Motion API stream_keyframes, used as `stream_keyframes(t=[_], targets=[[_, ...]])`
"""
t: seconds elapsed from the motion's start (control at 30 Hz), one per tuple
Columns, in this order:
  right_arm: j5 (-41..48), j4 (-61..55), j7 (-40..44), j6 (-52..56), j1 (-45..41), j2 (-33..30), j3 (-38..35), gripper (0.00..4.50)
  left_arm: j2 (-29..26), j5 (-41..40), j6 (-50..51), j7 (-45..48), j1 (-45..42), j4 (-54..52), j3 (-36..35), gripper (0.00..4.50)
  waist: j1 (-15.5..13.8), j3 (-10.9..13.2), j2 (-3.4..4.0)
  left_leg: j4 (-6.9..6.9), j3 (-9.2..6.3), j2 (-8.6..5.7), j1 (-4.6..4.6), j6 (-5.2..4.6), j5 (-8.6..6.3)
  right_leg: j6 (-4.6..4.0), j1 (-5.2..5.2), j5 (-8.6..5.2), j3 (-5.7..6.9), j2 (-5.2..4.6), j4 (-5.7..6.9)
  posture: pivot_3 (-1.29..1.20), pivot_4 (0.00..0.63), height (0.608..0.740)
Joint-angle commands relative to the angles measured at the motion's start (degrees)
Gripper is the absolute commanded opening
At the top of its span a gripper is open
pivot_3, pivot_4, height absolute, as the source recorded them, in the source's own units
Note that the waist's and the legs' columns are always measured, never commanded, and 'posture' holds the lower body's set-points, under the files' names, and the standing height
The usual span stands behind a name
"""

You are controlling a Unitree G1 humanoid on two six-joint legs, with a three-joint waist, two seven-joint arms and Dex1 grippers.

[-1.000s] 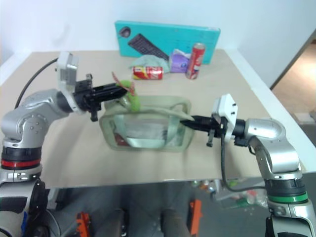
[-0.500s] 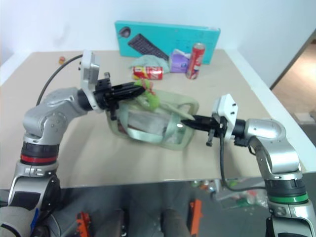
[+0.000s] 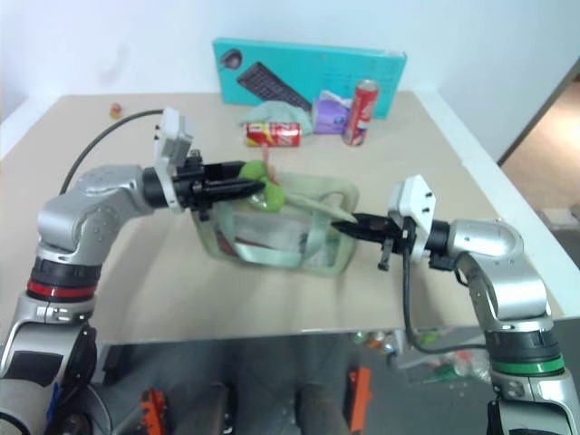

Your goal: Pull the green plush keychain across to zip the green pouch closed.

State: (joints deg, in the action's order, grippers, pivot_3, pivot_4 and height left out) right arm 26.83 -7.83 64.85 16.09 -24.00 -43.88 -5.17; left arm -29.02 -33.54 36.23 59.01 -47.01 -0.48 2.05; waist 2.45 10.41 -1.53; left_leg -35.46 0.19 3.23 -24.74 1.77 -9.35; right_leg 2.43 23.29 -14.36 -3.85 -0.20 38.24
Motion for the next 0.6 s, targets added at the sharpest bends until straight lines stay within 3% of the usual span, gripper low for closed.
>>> stream_keyframes(t=[0.03,0.33,0.6], targets=[[0.17,-0.66,0.35,-1.34,-0.54,-0.19,-0.64,0.0,-3.8,2.3,-3.19,3.49,-0.47,-0.51,-0.18,2.41,0.0,0.0,0.0,0.01,0.0,0.0,0.0,0.0,0.0,0.0,0.01,0.0,0.0,0.0,0.0,0.0,0.15,0.74],[0.03,-0.4,0.66,-2.13,0.32,-0.33,-0.76,0.0,-13.76,-0.47,-0.33,8.21,0.43,-3.29,-5.03,2.41,0.02,0.0,0.0,0.02,0.01,0.01,-0.01,0.0,0.0,-0.01,0.03,-0.01,0.0,0.0,0.0,0.0,0.15,0.74],[-0.15,0.39,1.3,-2.51,-0.56,-0.09,0.24,0.0,-14.77,-1.7,1.02,2.11,10.41,-9.87,-10.42,2.41,0.16,0.0,0.0,0.02,0.04,0.07,0.03,0.0,0.0,-0.02,0.02,0.0,-0.01,0.0,0.01,0.0,0.15,0.74]])
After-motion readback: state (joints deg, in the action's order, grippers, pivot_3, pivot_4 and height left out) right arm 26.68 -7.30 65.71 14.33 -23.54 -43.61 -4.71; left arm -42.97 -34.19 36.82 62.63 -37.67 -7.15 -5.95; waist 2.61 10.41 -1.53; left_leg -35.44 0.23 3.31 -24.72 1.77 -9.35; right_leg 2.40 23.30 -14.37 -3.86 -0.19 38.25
